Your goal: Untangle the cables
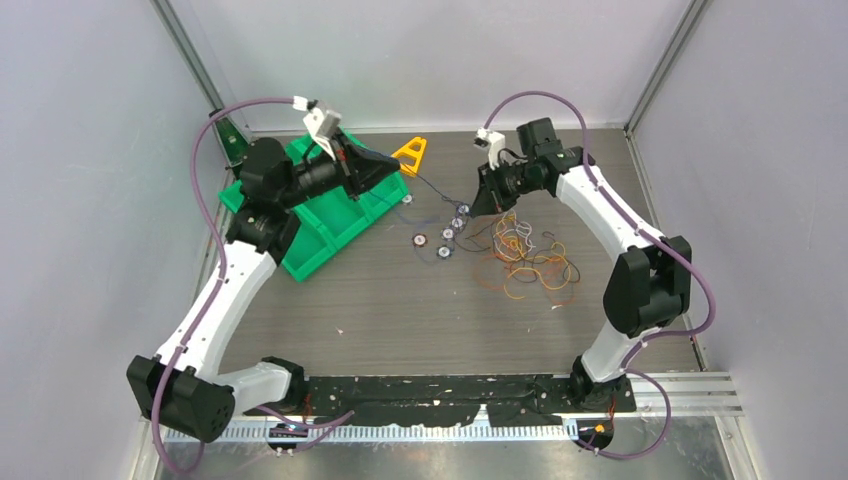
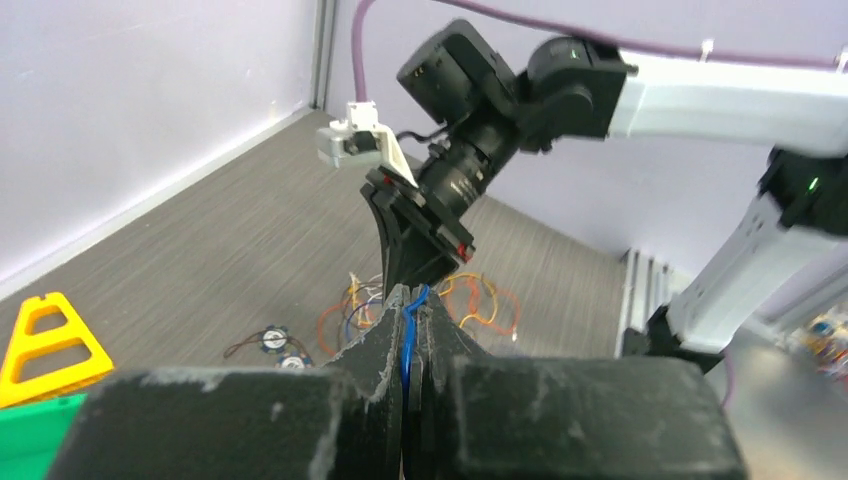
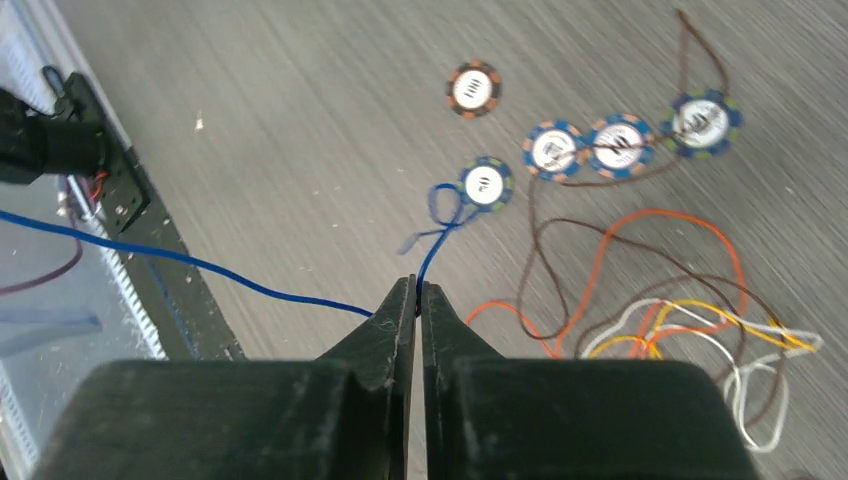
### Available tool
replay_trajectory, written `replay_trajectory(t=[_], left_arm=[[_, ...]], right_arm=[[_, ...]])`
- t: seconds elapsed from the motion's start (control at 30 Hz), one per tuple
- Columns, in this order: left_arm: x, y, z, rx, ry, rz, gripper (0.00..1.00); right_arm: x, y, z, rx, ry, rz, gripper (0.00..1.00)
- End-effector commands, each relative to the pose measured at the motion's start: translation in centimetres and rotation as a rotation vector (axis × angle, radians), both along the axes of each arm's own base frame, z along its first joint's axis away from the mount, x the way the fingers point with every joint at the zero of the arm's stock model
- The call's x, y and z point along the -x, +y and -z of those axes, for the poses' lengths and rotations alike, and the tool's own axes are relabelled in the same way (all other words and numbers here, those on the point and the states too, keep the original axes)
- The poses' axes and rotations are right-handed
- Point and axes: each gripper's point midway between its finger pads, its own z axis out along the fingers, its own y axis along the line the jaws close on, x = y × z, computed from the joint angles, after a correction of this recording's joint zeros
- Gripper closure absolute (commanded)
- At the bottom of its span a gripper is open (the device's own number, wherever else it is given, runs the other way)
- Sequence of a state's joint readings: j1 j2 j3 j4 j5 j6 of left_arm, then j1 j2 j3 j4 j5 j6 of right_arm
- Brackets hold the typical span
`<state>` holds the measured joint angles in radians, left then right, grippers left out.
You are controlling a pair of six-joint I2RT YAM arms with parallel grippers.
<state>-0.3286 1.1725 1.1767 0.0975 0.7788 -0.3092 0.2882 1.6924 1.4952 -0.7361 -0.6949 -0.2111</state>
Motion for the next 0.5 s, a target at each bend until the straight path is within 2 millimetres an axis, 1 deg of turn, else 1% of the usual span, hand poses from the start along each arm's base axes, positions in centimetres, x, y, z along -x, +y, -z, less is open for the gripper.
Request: replay_trajectory(t=[0.0,0.03,0.07,0.1,0.13,0.17,0.2,0.23,0.27,0.3,0.33,0.37,0.4,0.43,0.47], left_arm=[[-0.9,1.7,-6.4,0.244,0.111,-0.046,1.0],[-1.4,2.3,-7.1,0.267,0.129,-0.075,1.0],[-1.6,2.7,-7.8,0.289,0.132,-0.094,1.0],[-1.6,3.0,-8.5,0.299,0.115,-0.109,1.0],[-1.5,3.2,-9.1,0.304,0.093,-0.118,1.0],[-1.3,3.4,-9.9,0.309,0.066,-0.124,1.0],[-1.3,3.5,-10.2,0.31,0.048,-0.135,1.0],[-1.2,3.7,-10.5,0.309,0.027,-0.146,1.0],[-1.1,3.8,-10.6,0.303,0.008,-0.151,1.0],[-1.0,3.9,-10.5,0.292,-0.009,-0.155,1.0],[-1.0,4.0,-10.3,0.274,-0.023,-0.161,1.0],[-1.0,4.0,-10.0,0.258,-0.03,-0.168,1.0],[-1.0,4.1,-9.6,0.246,-0.031,-0.172,1.0],[-0.9,4.1,-9.3,0.234,-0.033,-0.175,1.0],[-0.8,4.1,-9.0,0.228,-0.029,-0.17,1.0]], right_arm=[[-0.3,1.5,-4.9,-0.031,-0.189,-0.124,0.93],[-0.5,1.6,-5.2,-0.024,-0.213,-0.13,0.94],[-0.7,1.6,-4.8,-0.008,-0.209,-0.132,0.94],[-0.9,2.0,-4.7,-0.005,-0.212,-0.149,0.95],[-0.5,2.1,-4.5,-0.002,-0.186,-0.162,0.92],[-0.4,2.9,-4.8,-0.015,-0.184,-0.193,0.88],[0.3,3.2,-4.6,-0.014,-0.152,-0.211,0.72],[0.3,3.5,-5.1,-0.026,-0.144,-0.226,0.63],[0.2,3.6,-5.5,-0.03,-0.148,-0.228,0.5],[-0.2,3.7,-6.4,-0.033,-0.171,-0.221,0.45],[-0.8,3.7,-7.9,-0.04,-0.212,-0.215,0.36],[-1.1,3.7,-8.7,-0.042,-0.233,-0.208,0.32],[-1.6,3.9,-10.6,-0.056,-0.286,-0.2,0.24],[-1.9,4.1,-12.1,-0.075,-0.322,-0.188,0.21],[-2.2,4.3,-13.9,-0.101,-0.368,-0.179,0.12]])
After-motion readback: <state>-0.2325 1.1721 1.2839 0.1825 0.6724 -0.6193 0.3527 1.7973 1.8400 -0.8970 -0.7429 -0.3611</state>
